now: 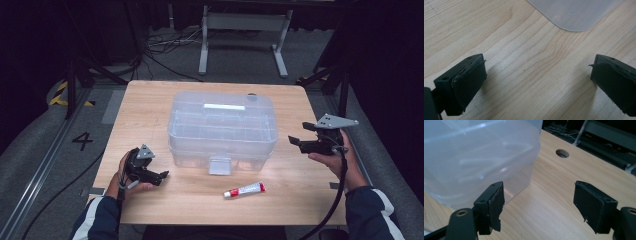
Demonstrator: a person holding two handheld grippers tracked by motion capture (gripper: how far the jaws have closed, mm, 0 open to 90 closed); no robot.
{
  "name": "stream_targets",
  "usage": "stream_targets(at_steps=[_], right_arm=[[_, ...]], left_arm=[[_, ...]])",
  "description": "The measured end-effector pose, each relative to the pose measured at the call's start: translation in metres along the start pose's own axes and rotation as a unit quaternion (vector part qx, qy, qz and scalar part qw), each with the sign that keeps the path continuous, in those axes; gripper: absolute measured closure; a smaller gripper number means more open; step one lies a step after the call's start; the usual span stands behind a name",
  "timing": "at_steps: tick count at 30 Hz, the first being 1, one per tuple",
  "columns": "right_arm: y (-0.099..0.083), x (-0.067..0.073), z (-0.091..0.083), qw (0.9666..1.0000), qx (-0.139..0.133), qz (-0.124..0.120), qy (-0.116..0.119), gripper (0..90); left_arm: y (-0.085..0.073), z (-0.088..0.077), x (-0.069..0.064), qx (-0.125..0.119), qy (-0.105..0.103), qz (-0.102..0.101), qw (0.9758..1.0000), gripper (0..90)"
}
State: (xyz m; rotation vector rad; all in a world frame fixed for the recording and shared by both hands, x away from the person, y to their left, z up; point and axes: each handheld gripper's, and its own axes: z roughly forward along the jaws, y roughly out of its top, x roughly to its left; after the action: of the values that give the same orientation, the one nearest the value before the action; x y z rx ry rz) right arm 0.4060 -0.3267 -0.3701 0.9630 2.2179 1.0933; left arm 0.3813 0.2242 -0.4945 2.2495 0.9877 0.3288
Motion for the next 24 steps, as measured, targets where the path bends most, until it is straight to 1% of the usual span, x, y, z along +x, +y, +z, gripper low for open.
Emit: stream_targets(at_steps=[3,6,9,16,19,21,24], right_arm=[[0.013,0.002,0.0,0.9999,-0.008,-0.01,0.005,26.0],[0.023,0.005,0.001,0.9997,-0.016,-0.014,0.011,26.5],[0.032,0.01,0.002,0.9994,-0.019,-0.026,0.015,26.8],[0.056,0.02,0.004,0.9983,-0.022,-0.052,0.014,28.3],[0.065,0.022,0.004,0.9979,-0.03,-0.051,0.025,28.6],[0.071,0.025,0.007,0.9975,-0.029,-0.059,0.024,28.9],[0.079,0.032,0.012,0.9968,-0.027,-0.068,0.033,28.9]], left_arm=[[0.0,0.0,0.0,0.0,0.0,0.0,1.0,0.5],[0.0,0.0,0.0,0.0,0.003,0.001,1.0,0.6],[0.0,0.0,0.0,0.0,0.003,0.0,1.0,0.5],[0.0,0.0,0.0,0.0,0.003,0.0,1.0,0.5],[0.0,0.0,0.0,0.0,0.003,0.0,1.0,0.5],[0.0,0.0,0.0,0.0,0.003,0.0,1.0,0.5],[0.0,0.0,0.0,0.0,0.003,0.0,1.0,0.5]])
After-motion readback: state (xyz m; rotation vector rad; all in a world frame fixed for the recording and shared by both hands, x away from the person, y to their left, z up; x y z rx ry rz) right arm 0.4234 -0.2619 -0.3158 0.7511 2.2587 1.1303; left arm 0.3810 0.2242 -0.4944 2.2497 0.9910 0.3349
